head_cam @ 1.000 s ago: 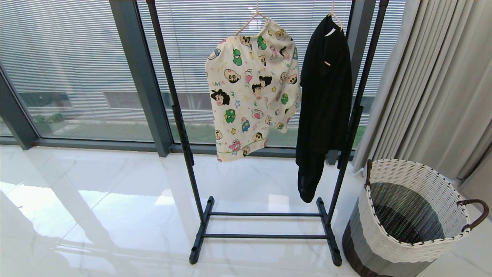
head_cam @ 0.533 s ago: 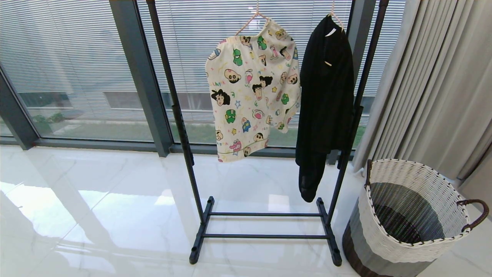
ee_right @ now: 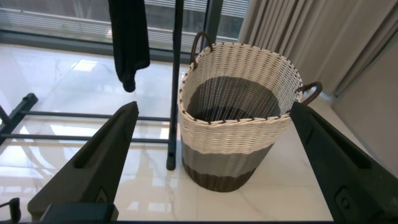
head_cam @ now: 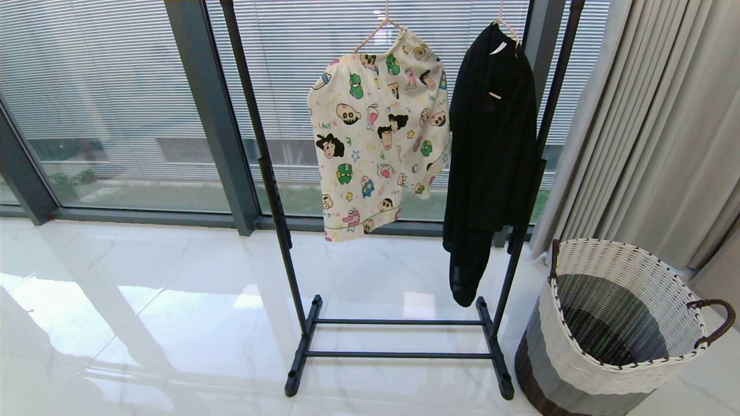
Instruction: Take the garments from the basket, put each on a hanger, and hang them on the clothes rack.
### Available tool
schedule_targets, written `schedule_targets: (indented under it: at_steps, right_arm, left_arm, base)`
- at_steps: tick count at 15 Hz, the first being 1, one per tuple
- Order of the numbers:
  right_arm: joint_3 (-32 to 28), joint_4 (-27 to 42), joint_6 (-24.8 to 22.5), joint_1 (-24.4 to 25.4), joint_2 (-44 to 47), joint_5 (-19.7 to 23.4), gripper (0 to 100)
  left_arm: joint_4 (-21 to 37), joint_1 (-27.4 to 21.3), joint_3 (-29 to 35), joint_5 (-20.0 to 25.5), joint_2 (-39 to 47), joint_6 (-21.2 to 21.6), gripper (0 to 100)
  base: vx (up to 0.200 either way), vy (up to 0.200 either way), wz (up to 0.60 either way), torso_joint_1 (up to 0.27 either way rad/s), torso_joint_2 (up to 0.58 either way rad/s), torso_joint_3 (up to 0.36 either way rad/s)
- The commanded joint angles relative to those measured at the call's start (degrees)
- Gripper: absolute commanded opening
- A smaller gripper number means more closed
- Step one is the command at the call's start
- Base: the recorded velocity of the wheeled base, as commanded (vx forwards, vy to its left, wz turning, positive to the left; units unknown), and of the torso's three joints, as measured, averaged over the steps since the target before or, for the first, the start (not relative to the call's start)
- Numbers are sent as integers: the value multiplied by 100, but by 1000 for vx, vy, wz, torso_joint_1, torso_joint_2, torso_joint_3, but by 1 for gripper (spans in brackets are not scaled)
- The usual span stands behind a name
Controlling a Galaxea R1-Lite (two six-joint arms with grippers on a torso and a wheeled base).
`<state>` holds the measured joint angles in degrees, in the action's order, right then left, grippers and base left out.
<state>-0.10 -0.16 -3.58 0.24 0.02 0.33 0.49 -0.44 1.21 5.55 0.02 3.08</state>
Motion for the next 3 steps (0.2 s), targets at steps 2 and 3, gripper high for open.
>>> schedule_targets:
  at_steps: [2,3]
  right_arm:
    - [10,-2,-20,2,-2,11,100]
    - [1,-2,-11,2,-2,2,100]
  left_arm:
    - [4,0,2,-1,-2,-1,100]
    - [-5,0,2,-1,-2,-1,100]
  base:
    - [0,0,0,0,0,0]
    - [0,0,0,0,0,0]
